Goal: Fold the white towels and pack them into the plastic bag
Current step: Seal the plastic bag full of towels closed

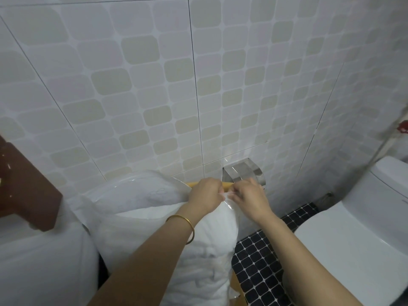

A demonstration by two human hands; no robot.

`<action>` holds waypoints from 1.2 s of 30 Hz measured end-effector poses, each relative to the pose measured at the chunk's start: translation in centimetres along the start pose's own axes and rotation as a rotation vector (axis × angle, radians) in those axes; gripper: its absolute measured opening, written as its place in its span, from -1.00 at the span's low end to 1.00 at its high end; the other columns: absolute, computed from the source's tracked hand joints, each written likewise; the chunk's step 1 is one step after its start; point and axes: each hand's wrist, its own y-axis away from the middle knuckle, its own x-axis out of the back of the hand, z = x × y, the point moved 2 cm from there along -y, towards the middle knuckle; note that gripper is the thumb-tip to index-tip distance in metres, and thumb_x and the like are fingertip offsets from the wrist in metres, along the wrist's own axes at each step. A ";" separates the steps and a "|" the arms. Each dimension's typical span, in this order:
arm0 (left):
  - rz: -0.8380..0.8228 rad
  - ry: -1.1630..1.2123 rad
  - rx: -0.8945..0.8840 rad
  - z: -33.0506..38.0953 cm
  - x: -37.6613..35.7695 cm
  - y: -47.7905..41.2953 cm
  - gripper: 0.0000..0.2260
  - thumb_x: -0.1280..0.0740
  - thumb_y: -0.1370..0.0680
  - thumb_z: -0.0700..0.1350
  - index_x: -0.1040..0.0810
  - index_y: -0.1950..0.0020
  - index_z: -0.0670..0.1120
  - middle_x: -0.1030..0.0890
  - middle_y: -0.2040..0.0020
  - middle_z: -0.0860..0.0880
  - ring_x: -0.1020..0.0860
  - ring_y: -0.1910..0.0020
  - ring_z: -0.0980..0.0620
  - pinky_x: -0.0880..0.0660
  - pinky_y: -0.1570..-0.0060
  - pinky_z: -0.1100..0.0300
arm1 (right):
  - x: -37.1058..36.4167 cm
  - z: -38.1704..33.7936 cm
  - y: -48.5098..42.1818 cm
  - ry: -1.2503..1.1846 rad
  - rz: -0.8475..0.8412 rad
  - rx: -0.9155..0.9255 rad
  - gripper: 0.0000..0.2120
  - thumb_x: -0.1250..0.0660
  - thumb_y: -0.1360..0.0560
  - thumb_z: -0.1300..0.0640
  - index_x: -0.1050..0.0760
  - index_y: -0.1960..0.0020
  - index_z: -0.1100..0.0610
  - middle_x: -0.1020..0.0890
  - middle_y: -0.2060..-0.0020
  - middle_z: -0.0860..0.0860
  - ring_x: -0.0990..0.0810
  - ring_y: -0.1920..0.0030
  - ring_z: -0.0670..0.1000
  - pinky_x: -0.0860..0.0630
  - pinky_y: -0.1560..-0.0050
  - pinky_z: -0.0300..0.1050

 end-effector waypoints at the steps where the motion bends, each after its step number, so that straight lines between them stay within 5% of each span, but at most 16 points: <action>1: -0.001 -0.008 -0.002 0.1 -0.1 0.0 -0.98 -0.35 -0.50 -0.14 -0.55 0.10 -0.08 -0.60 -0.01 -0.07 -0.54 -0.05 -0.09 -0.49 -0.01 0.08 | 0.0 0.0 0.1 0.008 -0.001 -0.002 -0.93 -0.32 -0.50 0.07 -0.53 0.12 0.05 -0.57 0.15 -0.07 -0.35 -0.05 0.00 -0.27 0.01 -0.07; 8: 0.085 -0.080 -0.019 0.2 -0.7 0.3 -0.93 -0.29 -0.54 -0.14 -0.55 0.04 -0.09 -0.60 -0.03 -0.06 -0.52 -0.08 -0.10 -0.42 0.01 0.09 | -0.2 -0.2 0.2 0.012 0.004 -0.018 -0.87 -0.29 -0.53 0.06 -0.49 0.18 0.05 -0.52 0.21 -0.07 -0.37 -0.04 0.05 -0.34 0.01 -0.03; 16: -0.017 -0.135 -0.002 -1.2 0.9 0.2 -0.86 -0.36 -0.49 -0.07 -0.53 -0.01 -0.06 -0.55 -0.09 -0.05 -0.49 -0.12 -0.08 -0.39 -0.02 0.11 | 0.1 0.2 0.4 -0.016 0.026 -0.027 -0.95 -0.29 -0.50 0.10 -0.49 0.14 0.00 -0.58 0.12 -0.06 -0.40 -0.08 0.04 -0.31 -0.05 -0.04; 22: 0.011 -0.059 0.013 -1.6 0.5 0.9 -0.94 -0.36 -0.50 -0.12 -0.54 0.05 -0.06 -0.59 -0.03 -0.07 -0.52 -0.07 -0.11 -0.45 0.00 0.08 | -0.2 -1.9 -0.9 0.320 0.029 0.125 -0.89 -0.29 -0.49 0.00 -0.54 0.09 0.02 -0.59 0.10 -0.06 -0.51 -0.02 0.03 -0.18 0.02 -0.09; 36: -0.001 0.014 -0.022 -1.8 0.4 0.5 -0.99 -0.35 -0.50 -0.14 -0.55 0.11 -0.06 -0.60 0.02 -0.07 -0.54 -0.02 -0.10 -0.48 0.03 0.06 | -0.7 -1.6 -0.6 0.238 0.013 0.103 -0.82 -0.27 -0.53 -0.04 -0.53 0.11 0.05 -0.58 0.18 -0.07 -0.51 0.04 0.02 -0.21 0.03 -0.11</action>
